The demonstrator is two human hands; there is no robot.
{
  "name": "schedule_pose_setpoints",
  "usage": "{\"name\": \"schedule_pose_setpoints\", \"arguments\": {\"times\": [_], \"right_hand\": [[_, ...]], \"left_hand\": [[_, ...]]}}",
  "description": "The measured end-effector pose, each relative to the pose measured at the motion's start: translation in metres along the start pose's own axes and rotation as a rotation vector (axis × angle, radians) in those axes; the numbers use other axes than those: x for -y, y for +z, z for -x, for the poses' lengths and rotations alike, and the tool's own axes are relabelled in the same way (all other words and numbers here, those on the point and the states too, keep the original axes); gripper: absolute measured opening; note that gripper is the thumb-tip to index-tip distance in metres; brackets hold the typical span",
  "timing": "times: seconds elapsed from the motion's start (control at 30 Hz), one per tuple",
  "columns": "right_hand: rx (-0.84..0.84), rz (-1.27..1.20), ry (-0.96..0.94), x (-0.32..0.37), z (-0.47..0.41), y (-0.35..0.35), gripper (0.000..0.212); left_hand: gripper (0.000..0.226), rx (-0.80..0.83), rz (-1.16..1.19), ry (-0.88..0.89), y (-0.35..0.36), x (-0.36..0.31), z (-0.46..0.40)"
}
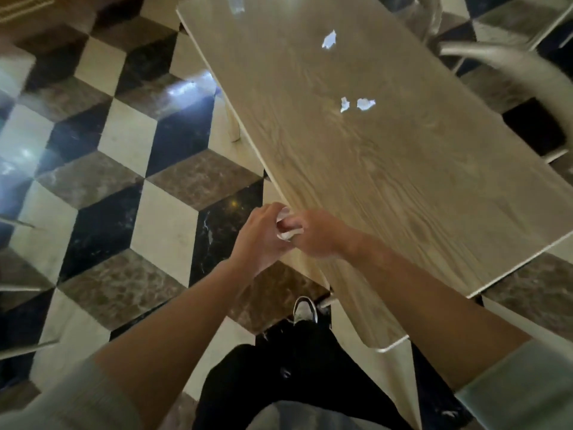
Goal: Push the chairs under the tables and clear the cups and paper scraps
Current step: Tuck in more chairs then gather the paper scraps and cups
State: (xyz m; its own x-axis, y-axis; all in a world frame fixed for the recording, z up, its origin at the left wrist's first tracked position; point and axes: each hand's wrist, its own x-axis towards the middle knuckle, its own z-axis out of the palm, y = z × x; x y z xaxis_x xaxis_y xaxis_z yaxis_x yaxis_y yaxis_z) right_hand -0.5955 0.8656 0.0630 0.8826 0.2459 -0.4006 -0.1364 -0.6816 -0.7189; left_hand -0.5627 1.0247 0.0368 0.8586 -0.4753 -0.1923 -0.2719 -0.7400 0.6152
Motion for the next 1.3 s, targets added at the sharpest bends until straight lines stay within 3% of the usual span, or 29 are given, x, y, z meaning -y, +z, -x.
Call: {"name": "schedule_pose_setpoints", "arguments": {"times": [0.1, 0.23, 0.43, 0.53, 0.83, 1.0, 1.07, 1.17, 1.23, 1.3], "right_hand": [[0.087, 0.082, 0.082, 0.004, -0.041, -0.021, 0.047], [-0.022, 0.005, 0.134, 0.0, -0.087, -0.058, 0.051], [-0.628, -0.192, 0.32, -0.004, -0.143, -0.11, 0.023], [-0.88, -0.288, 0.469, -0.018, -0.166, -0.131, 0.023], [-1.156, -0.227, 0.885, -0.122, -0.202, -0.195, 0.023], [-1.05, -0.229, 0.893, -0.149, -0.223, -0.207, 0.01], [-1.146, -0.229, 0.832, -0.144, -0.226, -0.211, 0.005], [-1.111, -0.244, 0.722, -0.135, -0.236, -0.202, 0.017], [-0.974, -0.216, 0.78, -0.131, -0.245, -0.191, 0.024], [-0.959, -0.241, 0.918, -0.131, -0.253, -0.191, 0.016]], "left_hand": [[0.062, 0.029, 0.004, 0.057, -0.015, -0.001, -0.052], [0.061, 0.081, 0.05, 0.068, -0.035, 0.018, -0.128], [0.063, 0.18, 0.105, 0.15, -0.077, 0.053, -0.235], [0.061, 0.228, 0.136, 0.168, -0.09, 0.055, -0.279], [0.058, 0.317, 0.129, 0.309, -0.089, 0.026, -0.414], [0.058, 0.349, 0.066, 0.321, -0.088, 0.024, -0.476], [0.056, 0.345, 0.047, 0.343, -0.089, 0.018, -0.495], [0.056, 0.356, 0.067, 0.332, -0.087, 0.008, -0.519], [0.057, 0.36, 0.071, 0.349, -0.088, 0.003, -0.536], [0.056, 0.357, 0.076, 0.371, -0.09, 0.001, -0.551]]}}
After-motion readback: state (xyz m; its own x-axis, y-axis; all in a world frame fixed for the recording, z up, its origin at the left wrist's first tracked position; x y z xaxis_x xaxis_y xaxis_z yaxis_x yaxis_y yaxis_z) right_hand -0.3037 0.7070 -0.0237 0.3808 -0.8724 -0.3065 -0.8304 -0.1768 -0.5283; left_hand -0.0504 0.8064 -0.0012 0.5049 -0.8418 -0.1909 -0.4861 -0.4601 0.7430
